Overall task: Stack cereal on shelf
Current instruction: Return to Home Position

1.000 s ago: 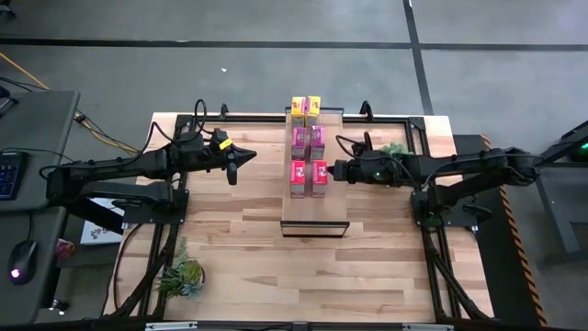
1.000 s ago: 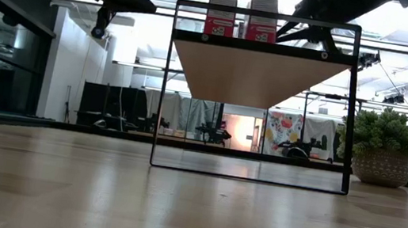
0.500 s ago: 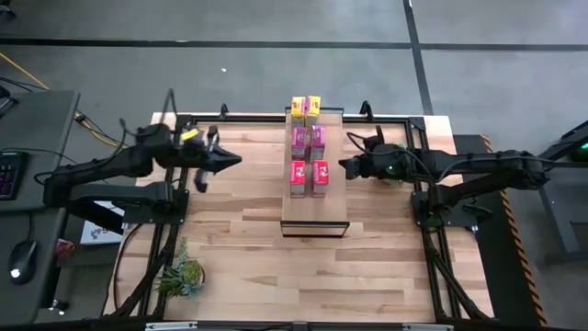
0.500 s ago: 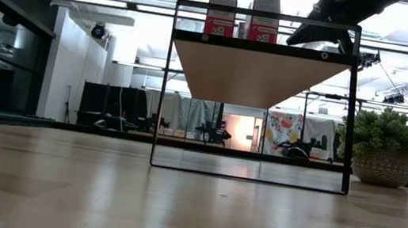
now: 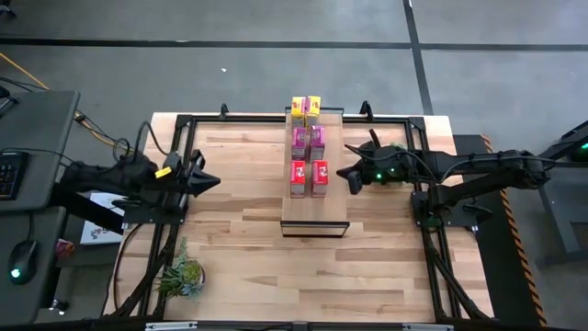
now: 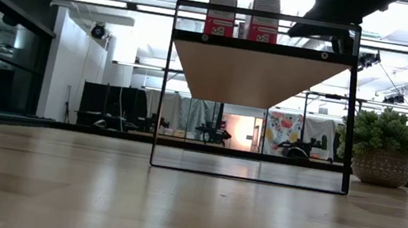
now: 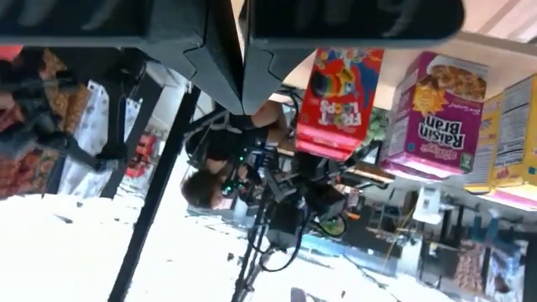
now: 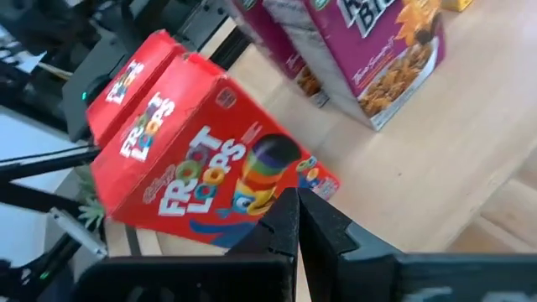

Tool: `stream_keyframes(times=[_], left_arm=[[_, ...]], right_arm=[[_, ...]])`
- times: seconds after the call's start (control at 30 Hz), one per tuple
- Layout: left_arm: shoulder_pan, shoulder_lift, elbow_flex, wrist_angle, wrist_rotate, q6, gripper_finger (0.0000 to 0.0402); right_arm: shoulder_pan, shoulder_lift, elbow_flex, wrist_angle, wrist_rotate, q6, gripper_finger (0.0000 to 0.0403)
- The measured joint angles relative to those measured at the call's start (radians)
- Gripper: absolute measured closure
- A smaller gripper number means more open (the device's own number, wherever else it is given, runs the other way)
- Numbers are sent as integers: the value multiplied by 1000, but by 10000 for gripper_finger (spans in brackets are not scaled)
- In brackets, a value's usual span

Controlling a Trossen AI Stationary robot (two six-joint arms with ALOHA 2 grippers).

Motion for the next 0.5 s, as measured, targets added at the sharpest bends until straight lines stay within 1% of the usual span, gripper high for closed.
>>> stream_keyframes(times=[0.17, 0.33, 0.47, 0.5], left_arm=[[-5, -132, -83, -18, -3, 24, 402], [-5, -264, -175, -15, -1, 16, 402], [-5, -265, -224, 4, 19, -11, 402], [-5, -258, -235, 31, 23, -13, 402]], right_arm=[[0, 0, 0, 26, -59, 6, 403], [0, 0, 0, 100, -62, -15, 403], [0, 0, 0, 134, -63, -27, 403], [0, 0, 0, 137, -63, -27, 403]])
